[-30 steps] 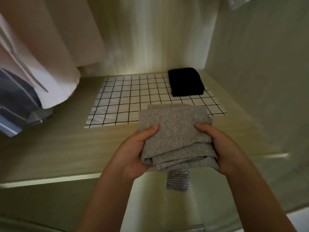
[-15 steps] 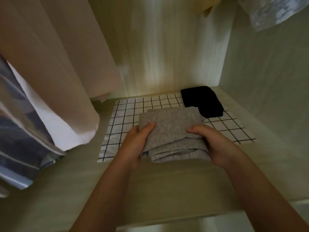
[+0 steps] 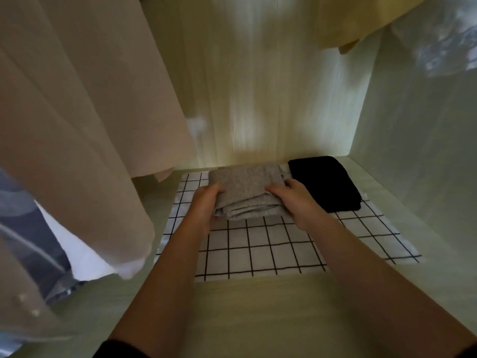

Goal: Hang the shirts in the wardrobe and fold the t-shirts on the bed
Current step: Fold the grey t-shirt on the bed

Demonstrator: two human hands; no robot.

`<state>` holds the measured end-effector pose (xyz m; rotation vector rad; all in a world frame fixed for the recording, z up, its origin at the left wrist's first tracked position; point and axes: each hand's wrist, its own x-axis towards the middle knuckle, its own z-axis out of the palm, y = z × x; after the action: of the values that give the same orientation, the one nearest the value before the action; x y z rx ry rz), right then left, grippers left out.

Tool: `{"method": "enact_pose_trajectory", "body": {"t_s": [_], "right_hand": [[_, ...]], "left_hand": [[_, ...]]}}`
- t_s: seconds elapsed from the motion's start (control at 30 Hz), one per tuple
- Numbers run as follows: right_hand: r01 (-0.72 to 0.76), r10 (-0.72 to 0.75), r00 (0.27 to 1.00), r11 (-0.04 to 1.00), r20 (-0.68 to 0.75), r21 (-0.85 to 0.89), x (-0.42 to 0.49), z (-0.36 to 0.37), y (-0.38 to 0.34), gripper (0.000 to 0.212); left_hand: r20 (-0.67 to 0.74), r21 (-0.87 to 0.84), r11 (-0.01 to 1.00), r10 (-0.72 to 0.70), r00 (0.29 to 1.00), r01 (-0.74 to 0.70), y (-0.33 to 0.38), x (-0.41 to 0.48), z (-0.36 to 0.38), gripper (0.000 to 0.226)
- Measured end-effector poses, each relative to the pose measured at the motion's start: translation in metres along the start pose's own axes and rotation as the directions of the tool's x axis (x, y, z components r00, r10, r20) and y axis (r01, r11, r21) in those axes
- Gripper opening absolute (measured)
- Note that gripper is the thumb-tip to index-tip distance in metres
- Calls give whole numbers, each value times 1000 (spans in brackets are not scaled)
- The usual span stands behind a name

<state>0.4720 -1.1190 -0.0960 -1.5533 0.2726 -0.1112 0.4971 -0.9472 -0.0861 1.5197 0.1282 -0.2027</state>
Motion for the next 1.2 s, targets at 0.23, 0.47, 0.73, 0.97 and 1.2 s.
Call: {"method": "enact_pose_trajectory", "body": {"t_s": [0.23,0.47,0.73,0.97,1.2], "right_hand": [[275,-304,952,902,-35,-334,54,31,21,41],[346,-347,933,799,91,-492,78,33,41,72],[361,-259,932,715,253,-598,80,14,49,113],[377,-284,926,698,247,-609,84,18,53,101],[388,-316,918,600,239,-700,81,20,48,98]], "left_hand": [[-262,269,946,255,931,-183,-29,57,-8,37],[-86,582,766,392,916,-273,-45,70,-15,63],[109,737,593,370,922,-325,-56,80,-28,109],[135,891,342,425,895,-297,-60,83,-28,82],[127,909,318,407,904,-271,-60,82,-28,77]]}}
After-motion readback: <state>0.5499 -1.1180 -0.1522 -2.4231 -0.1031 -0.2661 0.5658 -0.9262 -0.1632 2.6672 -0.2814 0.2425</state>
